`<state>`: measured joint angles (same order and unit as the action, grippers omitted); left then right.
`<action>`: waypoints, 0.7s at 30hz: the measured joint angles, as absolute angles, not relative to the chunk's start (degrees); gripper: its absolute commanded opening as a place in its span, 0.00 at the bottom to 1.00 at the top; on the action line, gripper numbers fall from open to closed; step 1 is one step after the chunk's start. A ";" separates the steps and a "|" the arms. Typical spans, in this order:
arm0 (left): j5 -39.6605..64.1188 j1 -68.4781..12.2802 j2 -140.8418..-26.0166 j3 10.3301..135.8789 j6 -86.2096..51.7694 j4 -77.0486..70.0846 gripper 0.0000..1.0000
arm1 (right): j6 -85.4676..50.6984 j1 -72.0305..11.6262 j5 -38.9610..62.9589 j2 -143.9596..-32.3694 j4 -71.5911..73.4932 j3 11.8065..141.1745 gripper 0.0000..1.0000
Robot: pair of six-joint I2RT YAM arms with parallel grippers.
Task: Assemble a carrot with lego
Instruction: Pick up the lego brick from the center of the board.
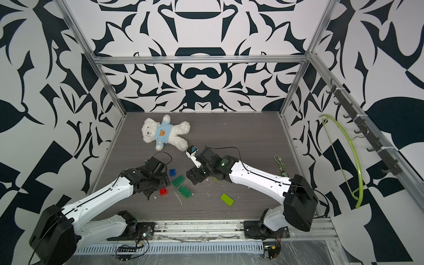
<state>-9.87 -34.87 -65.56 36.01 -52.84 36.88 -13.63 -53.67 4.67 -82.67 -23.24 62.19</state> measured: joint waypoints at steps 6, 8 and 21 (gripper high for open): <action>-7.46 -34.15 -72.10 36.03 -51.00 34.94 0.64 | -13.80 -53.67 4.71 -83.44 -23.24 62.19 0.88; -7.49 -34.13 -72.12 36.03 -50.87 34.83 0.59 | -13.89 -53.67 4.71 -83.64 -23.20 62.19 0.87; -7.40 -34.13 -76.49 36.21 -48.82 33.19 0.37 | -14.26 -53.67 4.80 -84.40 -22.81 61.49 0.86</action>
<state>-7.40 -34.13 -76.49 36.21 -48.82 33.19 -14.26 -53.67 4.80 -84.40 -22.81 61.49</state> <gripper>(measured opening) 0.420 0.866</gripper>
